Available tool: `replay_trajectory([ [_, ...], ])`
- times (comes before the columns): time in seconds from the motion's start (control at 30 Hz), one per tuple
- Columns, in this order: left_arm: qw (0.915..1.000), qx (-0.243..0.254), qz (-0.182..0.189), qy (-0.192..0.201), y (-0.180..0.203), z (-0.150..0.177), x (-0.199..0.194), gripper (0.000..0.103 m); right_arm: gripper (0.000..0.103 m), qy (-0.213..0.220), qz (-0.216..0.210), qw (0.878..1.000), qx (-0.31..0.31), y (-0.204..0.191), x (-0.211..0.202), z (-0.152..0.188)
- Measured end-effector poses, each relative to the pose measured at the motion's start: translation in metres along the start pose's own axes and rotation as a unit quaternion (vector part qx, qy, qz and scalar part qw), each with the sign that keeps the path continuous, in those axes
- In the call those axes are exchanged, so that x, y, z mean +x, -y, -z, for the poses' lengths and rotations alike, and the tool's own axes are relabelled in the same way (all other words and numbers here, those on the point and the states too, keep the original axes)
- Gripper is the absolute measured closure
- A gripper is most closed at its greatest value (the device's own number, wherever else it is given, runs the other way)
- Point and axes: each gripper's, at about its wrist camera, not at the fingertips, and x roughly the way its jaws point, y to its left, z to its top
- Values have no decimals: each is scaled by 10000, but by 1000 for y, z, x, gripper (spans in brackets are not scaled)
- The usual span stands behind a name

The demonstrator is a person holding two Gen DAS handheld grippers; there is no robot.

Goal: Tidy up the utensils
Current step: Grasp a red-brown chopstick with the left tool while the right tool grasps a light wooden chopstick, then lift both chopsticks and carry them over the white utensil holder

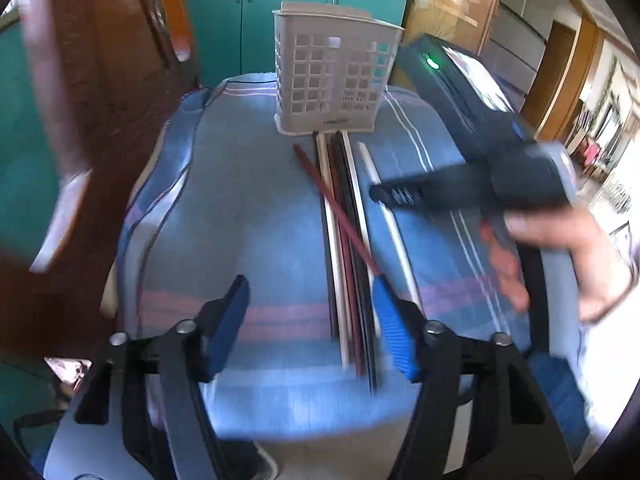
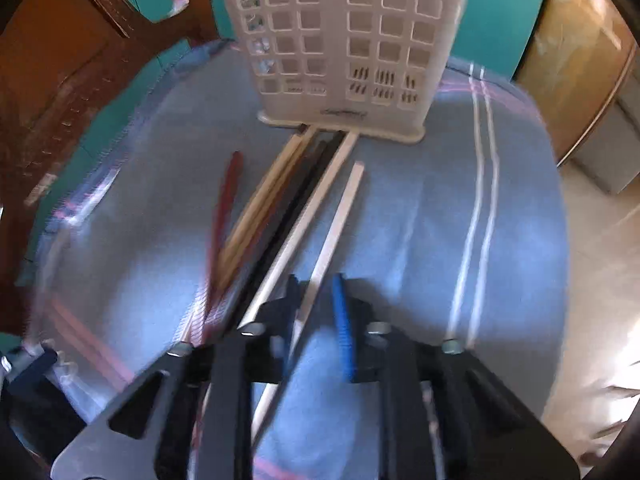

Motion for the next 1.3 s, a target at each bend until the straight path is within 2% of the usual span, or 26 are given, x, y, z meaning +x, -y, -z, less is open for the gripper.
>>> replay_trajectory([
  [0.13, 9996, 108, 219, -124, -4, -50, 39, 44, 95, 15, -63, 9999, 115, 27, -9, -7],
  [0.2, 9991, 123, 285, -291, -3, -72, 60, 44, 96, 100, -398, 9984, 376, 44, -12, -8],
  [0.27, 9985, 74, 328, -441, -4, -86, 78, 53, 98, 127, -710, 9956, 594, 55, -15, -8],
  [0.33, 9972, -176, 417, -592, -14, -96, 99, 59, 98, 127, -821, 9943, 673, 56, -20, -9],
  [0.37, 9960, -355, 475, -672, -20, -98, 107, 65, 98, 149, -791, 9947, 642, 55, -24, -9],
  [0.47, 9922, -746, 492, -868, -29, -99, 125, 67, 98, 192, -615, 9968, 481, 49, -29, -5],
  [0.57, 9932, -697, 328, -869, -25, -99, 131, 79, 97, 289, -332, 9985, 324, 35, -30, -2],
  [0.7, 9954, -531, 66, -794, -15, -92, 130, 87, 93, 411, 34, 9991, 95, 12, -27, 4],
  [0.77, 9956, -480, 127, -795, -11, -90, 126, 92, 93, 439, 138, 9989, 94, 3, -24, 10],
  [0.83, 9955, -412, 205, -827, -13, -92, 124, 96, 97, 386, 2, 9985, 381, 5, -20, 16],
  [0.93, 9959, -347, 242, -802, -12, -93, 120, 96, 97, 274, -251, 9942, 1004, 16, -14, 27],
  [1.03, 9958, -388, 288, -782, -17, -96, 113, 96, 97, 230, -239, 9906, 1327, 22, -20, 47],
  [1.17, 9954, -343, 195, -868, -20, -95, 115, 96, 97, 209, -66, 9915, 1284, 20, -26, 62],
  [1.23, 9949, -320, 162, -940, -18, -96, 120, 96, 97, 174, 96, 9930, 1161, 11, -21, 58],
  [1.3, 9946, -288, 109, -990, -16, -94, 124, 96, 94, 136, 242, 9938, 1081, -5, -9, 40],
])
